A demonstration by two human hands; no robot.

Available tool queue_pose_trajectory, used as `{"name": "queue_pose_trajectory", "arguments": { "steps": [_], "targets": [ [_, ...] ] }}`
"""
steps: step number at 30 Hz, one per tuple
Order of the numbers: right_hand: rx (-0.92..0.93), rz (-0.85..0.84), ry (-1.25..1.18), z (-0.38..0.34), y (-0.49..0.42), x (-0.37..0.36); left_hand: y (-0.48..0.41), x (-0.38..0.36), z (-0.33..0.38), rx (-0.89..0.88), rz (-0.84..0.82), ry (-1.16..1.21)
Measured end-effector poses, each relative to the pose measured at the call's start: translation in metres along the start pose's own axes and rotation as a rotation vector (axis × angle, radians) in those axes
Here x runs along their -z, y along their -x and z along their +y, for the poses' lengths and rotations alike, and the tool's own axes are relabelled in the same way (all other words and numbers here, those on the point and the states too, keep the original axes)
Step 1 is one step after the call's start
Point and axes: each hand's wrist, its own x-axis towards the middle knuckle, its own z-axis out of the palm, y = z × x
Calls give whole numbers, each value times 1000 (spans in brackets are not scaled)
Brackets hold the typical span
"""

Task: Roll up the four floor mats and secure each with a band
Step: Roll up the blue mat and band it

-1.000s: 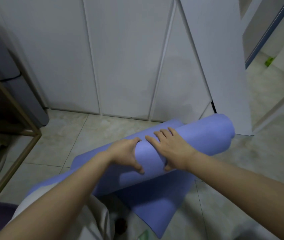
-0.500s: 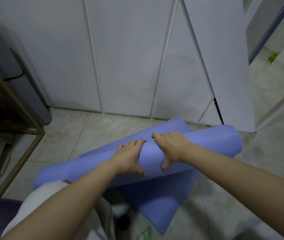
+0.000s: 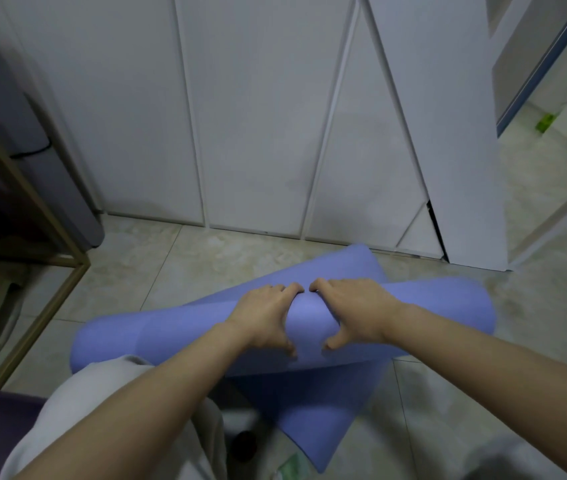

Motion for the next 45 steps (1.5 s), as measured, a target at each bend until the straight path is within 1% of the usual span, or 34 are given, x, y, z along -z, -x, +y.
{"name": "queue_pose_trajectory", "arguments": {
  "steps": [2,4,7,10,14,17,19,22,27,29,32,36,38,40,45],
  "targets": [
    [51,22,154,-3,8,-10,-2,2,-3,3,-74,38],
    [71,4,262,-8,15,-21,-2,3,-6,-8,-174,70],
    [52,-10,249,-14,20,-32,-2,4,-5,-27,-284,107],
    [10,-22,188,-15,18,-34,-2,0,-6,-33,-306,154],
    [-18,-41,180,-16,8,-25,2,-8,-12,-12,-271,206],
    [-39,-76,150,-18,-2,-16,6,-14,-13,-8,-210,118],
    [-50,-108,107,-18,-9,-10,8,-18,-14,-19,-147,41],
    [-76,-146,16,-14,-16,0,11,-20,-13,-52,-9,-47],
    [-112,-255,-126,0,-17,13,8,-16,-13,-99,132,-15],
    [-98,-253,-135,3,-14,12,4,-15,-13,-128,150,-28],
    [-36,-141,-81,3,-5,3,1,-13,-13,-133,100,-33],
    [43,30,97,0,18,-8,1,-8,-14,-124,-6,53],
    [52,39,189,-3,28,-15,0,-7,-12,-128,-52,91],
    [13,30,221,-5,33,-21,-1,-9,-9,-135,-89,102],
    [-53,-27,170,-14,25,-23,0,-9,-10,-135,-211,178]
  ]
}}
